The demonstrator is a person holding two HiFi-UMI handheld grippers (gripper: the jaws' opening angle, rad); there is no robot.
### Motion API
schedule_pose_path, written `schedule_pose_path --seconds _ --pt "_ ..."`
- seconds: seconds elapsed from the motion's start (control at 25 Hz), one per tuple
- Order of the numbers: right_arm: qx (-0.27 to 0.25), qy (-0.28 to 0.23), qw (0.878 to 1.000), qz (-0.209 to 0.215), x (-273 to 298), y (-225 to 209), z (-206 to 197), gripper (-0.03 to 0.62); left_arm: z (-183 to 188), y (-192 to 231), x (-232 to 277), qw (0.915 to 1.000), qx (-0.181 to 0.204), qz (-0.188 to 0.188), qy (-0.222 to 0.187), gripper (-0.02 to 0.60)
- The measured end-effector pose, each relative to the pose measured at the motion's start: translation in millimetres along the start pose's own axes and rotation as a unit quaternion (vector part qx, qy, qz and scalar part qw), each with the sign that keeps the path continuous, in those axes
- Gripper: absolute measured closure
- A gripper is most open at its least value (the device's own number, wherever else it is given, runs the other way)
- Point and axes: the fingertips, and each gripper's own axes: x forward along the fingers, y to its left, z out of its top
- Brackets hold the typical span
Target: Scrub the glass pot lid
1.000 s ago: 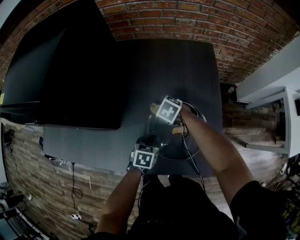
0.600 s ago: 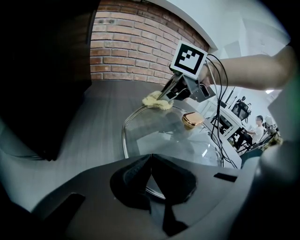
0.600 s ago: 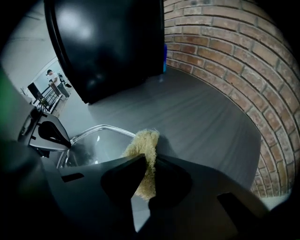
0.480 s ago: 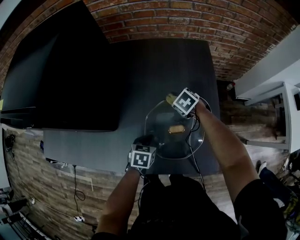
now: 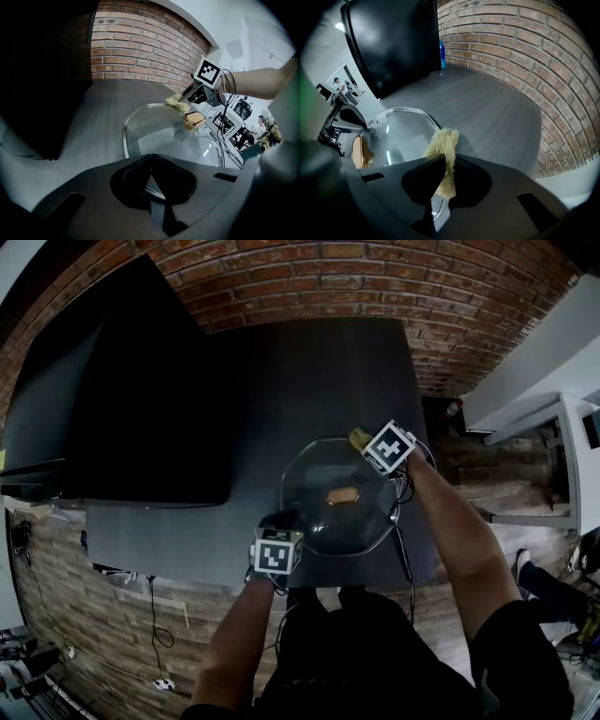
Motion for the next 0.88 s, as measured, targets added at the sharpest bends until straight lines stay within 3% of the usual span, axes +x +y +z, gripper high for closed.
schedule_pose_path --seconds 0.32,0.88 --pt "0.027 -0.009 1.000 -0.009 -16.2 -4.5 -45.3 0.543 3.4 -0.4 -0.4 0.9999 -0.007 0.008 0.005 0.548" --pt "0.051 -0.025 0.998 -0.008 -45.1 28.0 -112.7 0.545 4.0 0.0 0.3 0.9996 -0.011 0.024 0.007 0.548"
